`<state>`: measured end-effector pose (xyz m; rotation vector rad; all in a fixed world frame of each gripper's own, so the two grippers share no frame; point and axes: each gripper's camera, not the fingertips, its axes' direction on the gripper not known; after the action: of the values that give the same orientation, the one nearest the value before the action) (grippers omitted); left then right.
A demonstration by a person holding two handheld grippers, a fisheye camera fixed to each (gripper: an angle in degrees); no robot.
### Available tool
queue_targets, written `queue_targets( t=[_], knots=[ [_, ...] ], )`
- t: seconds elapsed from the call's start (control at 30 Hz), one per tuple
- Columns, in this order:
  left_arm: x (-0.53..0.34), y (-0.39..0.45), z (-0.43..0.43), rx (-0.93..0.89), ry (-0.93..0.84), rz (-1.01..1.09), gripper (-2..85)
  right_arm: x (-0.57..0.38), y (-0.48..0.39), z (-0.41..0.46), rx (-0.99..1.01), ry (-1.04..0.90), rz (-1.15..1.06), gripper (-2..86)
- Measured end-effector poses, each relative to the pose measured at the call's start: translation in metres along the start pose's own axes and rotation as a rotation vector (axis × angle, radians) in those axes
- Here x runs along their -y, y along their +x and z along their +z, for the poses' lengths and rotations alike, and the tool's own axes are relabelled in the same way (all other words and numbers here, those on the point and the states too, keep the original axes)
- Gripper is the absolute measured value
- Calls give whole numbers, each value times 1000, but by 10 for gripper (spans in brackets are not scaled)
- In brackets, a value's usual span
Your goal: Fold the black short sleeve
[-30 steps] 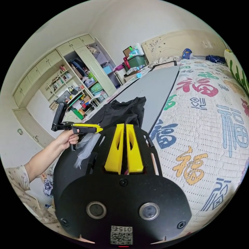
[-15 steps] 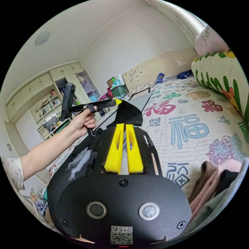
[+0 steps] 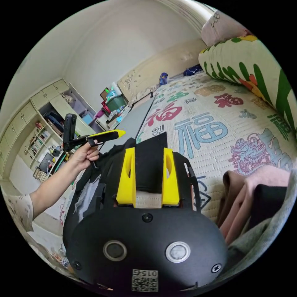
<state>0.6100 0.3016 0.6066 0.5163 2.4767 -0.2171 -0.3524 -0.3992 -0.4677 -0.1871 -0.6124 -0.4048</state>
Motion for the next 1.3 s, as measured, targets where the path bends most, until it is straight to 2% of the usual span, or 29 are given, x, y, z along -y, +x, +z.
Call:
queue_targets(
  t=[0.2, 0.37, 0.67, 1.0, 1.1, 1.13, 1.17, 1.3],
  knots=[
    [1, -13, 55, -29, -130, 66, 61, 11, -26, 52, -140, -119, -6, 135],
    [7, -13, 117, -54, -271, 53, 65, 12, -36, 71, -209, -97, -13, 120],
    [9, 12, 139, 49, -299, 131, 66, 12, -42, 95, -267, -112, -40, 116],
    [54, 59, 157, 57, -303, 129, 66, 5, -23, 107, -245, -105, -31, 121],
    [78, 79, 159, 43, -295, 123, 66, -5, -3, 93, -153, -14, 19, 132],
    [87, 85, 157, 22, -286, 120, 67, -12, 9, 81, -160, 39, 111, 136],
    [98, 90, 154, 0, -282, 91, 68, -16, 19, 72, -165, 15, 189, 132],
    [151, 118, 147, -55, -307, -27, 81, -25, 35, 66, -217, -101, 263, 120]
  ],
)
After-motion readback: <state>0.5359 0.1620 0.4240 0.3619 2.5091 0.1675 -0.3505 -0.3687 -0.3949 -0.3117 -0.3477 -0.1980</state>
